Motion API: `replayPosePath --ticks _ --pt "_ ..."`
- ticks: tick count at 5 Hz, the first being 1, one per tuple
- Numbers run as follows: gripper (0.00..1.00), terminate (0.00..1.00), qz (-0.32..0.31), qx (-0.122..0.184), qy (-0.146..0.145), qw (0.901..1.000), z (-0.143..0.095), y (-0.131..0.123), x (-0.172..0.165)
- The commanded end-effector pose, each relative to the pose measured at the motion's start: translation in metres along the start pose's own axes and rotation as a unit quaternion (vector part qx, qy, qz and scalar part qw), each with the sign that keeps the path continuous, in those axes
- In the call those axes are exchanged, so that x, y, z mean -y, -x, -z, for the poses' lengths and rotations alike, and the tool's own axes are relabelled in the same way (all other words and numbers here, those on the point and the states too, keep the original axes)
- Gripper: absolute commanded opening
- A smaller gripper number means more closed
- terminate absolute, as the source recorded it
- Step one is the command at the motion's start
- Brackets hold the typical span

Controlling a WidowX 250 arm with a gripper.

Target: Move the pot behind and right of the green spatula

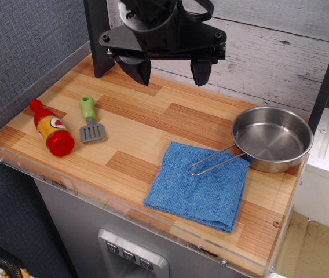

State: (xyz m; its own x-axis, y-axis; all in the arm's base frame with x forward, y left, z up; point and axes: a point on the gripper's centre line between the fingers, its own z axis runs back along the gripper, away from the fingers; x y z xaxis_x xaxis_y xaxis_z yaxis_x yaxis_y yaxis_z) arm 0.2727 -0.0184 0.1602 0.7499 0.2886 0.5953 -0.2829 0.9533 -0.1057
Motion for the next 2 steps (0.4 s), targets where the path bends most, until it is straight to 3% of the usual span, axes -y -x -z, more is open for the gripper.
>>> replayPosePath --ticks 1,2 --pt "1.00 0.00 0.000 0.000 0.000 1.0000 0.0000 0.0000 0.0000" --pt "1.00 0.00 0.008 0.001 -0.001 1.0000 -0.0035 0.0063 0.0013"
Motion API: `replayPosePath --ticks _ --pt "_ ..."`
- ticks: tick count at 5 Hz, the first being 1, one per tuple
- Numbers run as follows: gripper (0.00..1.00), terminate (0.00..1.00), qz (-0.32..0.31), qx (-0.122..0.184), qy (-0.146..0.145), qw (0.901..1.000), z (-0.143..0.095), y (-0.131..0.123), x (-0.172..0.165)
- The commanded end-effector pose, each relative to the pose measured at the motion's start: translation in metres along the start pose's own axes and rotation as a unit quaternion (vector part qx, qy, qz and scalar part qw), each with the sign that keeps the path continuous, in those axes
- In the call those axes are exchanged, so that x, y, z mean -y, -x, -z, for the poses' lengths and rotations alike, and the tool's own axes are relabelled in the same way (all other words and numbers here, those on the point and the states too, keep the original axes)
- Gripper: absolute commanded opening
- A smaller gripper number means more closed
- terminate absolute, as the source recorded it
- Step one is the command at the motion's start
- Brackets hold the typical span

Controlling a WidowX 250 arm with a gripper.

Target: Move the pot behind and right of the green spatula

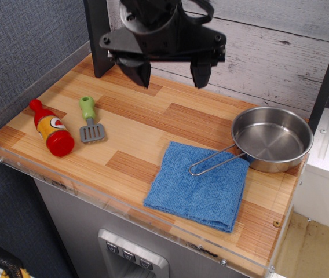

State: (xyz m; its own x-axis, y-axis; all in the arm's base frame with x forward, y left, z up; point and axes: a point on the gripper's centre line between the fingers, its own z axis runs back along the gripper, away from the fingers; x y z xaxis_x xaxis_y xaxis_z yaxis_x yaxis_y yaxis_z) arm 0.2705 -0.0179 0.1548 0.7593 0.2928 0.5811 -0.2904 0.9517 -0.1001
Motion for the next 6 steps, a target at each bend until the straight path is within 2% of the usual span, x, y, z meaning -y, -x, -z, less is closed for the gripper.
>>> replayPosePath --ticks 1,2,3,4,5,6 --pt "1.00 0.00 0.000 0.016 -0.001 0.9999 -0.010 0.000 -0.004" --pt "1.00 0.00 0.003 0.003 0.004 1.0000 0.004 -0.008 0.001" --pt "1.00 0.00 -0.012 -0.027 0.003 0.9996 0.024 -0.014 0.007" --pt "1.00 0.00 0.003 -0.059 -0.002 0.9982 0.048 -0.017 0.016" --pt "1.00 0.00 0.014 -0.079 0.001 0.9968 0.066 -0.015 0.026" --pt "1.00 0.00 0.024 -0.103 0.015 0.9943 0.087 0.000 0.040"
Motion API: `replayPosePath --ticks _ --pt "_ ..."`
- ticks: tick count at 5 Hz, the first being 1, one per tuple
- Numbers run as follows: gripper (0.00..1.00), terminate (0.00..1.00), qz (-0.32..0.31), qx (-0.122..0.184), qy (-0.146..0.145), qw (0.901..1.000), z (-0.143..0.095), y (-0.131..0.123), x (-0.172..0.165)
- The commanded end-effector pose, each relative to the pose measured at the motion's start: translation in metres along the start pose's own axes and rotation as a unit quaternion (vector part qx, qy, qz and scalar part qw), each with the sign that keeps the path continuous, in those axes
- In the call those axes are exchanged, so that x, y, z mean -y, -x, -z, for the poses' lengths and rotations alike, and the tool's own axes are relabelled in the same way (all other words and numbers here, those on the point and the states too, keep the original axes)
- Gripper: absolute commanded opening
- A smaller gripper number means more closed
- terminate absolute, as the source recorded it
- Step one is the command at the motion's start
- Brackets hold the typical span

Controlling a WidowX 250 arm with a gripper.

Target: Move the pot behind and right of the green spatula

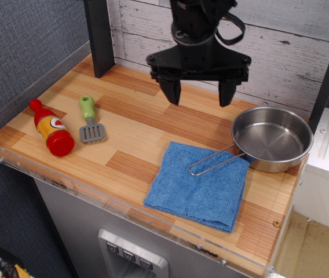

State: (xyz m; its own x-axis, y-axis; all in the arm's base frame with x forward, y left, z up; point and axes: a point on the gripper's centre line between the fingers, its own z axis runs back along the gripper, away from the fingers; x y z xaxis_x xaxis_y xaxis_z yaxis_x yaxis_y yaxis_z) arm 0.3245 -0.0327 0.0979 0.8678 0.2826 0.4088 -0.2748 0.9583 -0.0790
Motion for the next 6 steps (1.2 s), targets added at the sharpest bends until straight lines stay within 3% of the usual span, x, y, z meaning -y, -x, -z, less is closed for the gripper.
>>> replayPosePath --ticks 1,5,6 --pt "1.00 0.00 0.027 0.001 0.015 0.9995 0.030 0.009 0.029" --pt "1.00 0.00 0.004 0.038 0.004 0.9993 0.068 -0.011 0.039" --pt "0.00 0.00 0.000 0.041 0.000 0.9991 0.071 -0.013 0.033"
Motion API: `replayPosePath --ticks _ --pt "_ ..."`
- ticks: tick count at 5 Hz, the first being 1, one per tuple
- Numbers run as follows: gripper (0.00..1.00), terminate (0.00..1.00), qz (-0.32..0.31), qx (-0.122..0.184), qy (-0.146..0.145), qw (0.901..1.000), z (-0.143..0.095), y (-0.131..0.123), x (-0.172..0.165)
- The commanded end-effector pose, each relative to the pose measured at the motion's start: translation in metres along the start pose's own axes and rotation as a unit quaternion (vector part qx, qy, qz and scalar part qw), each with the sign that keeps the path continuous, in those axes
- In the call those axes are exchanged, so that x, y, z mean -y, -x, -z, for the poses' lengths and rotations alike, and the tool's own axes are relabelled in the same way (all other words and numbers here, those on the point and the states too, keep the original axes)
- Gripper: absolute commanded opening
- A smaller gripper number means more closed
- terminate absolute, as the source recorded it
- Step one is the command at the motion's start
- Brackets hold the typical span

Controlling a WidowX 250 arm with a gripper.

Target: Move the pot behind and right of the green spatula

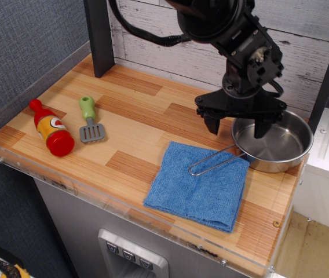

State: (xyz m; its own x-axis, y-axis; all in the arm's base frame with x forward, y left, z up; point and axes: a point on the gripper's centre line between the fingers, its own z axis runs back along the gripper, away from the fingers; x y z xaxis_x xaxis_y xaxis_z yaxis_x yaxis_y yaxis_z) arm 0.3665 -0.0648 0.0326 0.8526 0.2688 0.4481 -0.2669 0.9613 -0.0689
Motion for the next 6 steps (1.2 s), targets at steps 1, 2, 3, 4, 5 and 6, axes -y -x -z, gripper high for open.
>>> replayPosePath --ticks 1,2,3,4,5,6 --pt "0.00 0.00 -0.001 0.020 -0.011 0.9997 -0.003 -0.009 -0.008" --pt "0.00 0.00 -0.002 0.024 -0.021 0.9995 -0.005 -0.006 -0.011" --pt "0.00 0.00 -0.004 0.033 -0.033 0.9989 -0.014 -0.004 -0.015" --pt "0.00 0.00 -0.010 0.033 -0.024 0.9991 -0.019 -0.001 -0.014" --pt "0.00 0.00 -0.006 0.031 -0.010 0.9995 -0.026 -0.001 -0.013" --pt "0.00 0.00 -0.011 0.043 0.004 0.9990 -0.053 -0.011 -0.013"
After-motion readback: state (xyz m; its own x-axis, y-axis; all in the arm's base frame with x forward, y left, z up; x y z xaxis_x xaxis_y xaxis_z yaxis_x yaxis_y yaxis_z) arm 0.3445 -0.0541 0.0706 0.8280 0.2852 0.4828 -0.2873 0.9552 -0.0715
